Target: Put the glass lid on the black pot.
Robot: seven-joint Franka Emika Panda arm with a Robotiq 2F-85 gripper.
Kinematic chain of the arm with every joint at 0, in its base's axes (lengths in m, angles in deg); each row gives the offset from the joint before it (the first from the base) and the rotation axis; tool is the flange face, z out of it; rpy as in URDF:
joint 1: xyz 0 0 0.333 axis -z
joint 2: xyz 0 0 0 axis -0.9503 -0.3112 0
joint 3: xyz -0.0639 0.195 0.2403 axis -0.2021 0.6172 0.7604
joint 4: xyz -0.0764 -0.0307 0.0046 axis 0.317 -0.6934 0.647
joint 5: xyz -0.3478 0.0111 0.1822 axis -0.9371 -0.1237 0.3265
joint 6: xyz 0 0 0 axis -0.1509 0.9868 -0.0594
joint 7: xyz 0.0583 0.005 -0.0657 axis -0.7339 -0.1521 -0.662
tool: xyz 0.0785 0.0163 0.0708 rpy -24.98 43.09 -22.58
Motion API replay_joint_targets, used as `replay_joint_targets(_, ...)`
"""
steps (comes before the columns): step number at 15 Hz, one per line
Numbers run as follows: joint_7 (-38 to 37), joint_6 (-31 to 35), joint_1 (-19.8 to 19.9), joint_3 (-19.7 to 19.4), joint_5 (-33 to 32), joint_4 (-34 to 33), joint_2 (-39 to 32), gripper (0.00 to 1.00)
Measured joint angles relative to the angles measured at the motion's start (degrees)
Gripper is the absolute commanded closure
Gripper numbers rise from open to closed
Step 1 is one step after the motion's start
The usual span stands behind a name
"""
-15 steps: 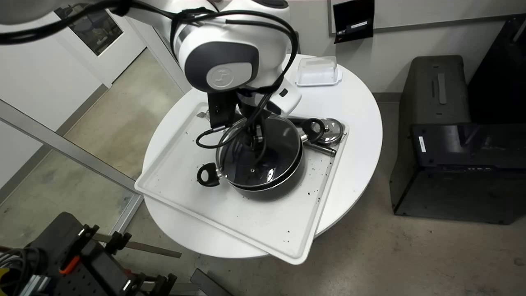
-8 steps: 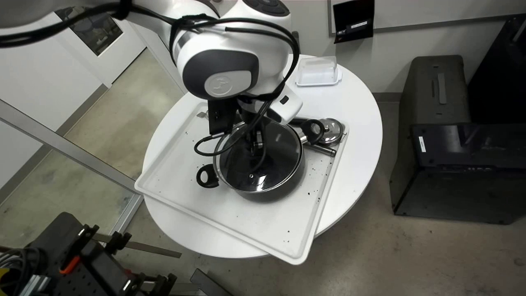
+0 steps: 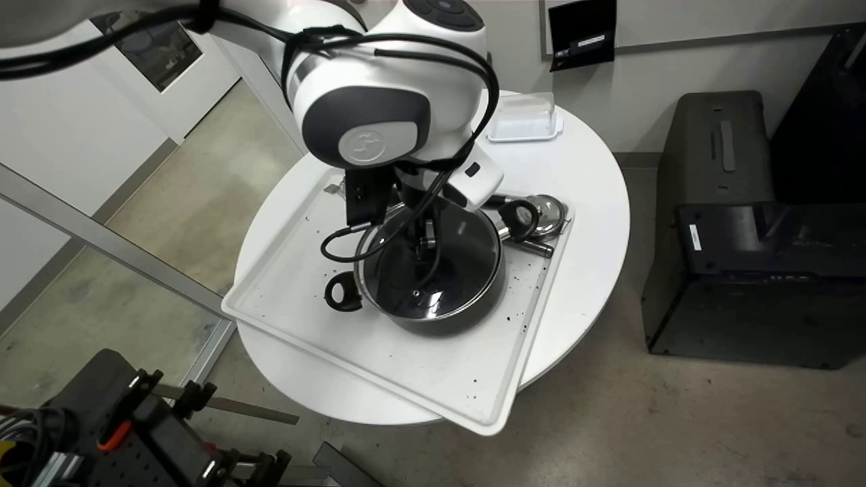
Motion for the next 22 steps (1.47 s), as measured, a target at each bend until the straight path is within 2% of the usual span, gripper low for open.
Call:
replay_joint_targets(10, -2.12, 1.01, -0.30, -1.30, -0.11, 0.39, 0.36, 0.73)
replay_joint_targets(22, -5.36, 1.44, -3.28, -3.47, -2.42, 0.39, 0.38, 0.73)
